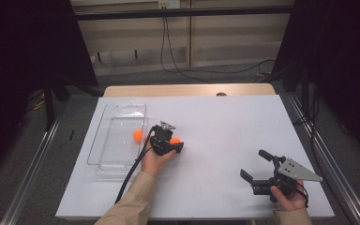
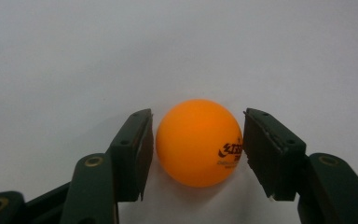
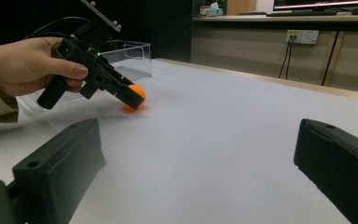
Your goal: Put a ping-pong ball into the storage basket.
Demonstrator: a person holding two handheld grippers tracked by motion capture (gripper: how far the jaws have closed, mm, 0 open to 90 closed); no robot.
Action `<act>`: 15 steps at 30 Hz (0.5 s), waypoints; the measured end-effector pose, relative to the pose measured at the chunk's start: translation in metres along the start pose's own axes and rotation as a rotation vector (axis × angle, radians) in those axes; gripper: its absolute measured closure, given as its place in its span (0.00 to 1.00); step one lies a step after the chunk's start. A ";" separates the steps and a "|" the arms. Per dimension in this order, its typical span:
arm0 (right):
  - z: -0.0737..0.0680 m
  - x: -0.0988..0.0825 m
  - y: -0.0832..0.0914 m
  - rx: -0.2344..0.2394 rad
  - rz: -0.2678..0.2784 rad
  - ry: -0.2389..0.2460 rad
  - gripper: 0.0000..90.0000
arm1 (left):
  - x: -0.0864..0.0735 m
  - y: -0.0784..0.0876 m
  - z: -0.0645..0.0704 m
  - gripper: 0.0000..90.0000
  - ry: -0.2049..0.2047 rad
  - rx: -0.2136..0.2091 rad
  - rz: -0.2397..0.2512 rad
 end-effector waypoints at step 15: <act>0.000 0.000 0.000 0.000 -0.002 -0.001 0.01 | -0.001 -0.002 0.001 0.56 -0.003 -0.010 -0.016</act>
Point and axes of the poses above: each handheld gripper's, and its own axes: y roughly backward along the jaws, x roughly out of its top, z roughly to its right, the point moved 2 cm from there along -y, roughly forward along the jaws, and after that the axes turned 15 degrees about x, right-handed, at the moved point
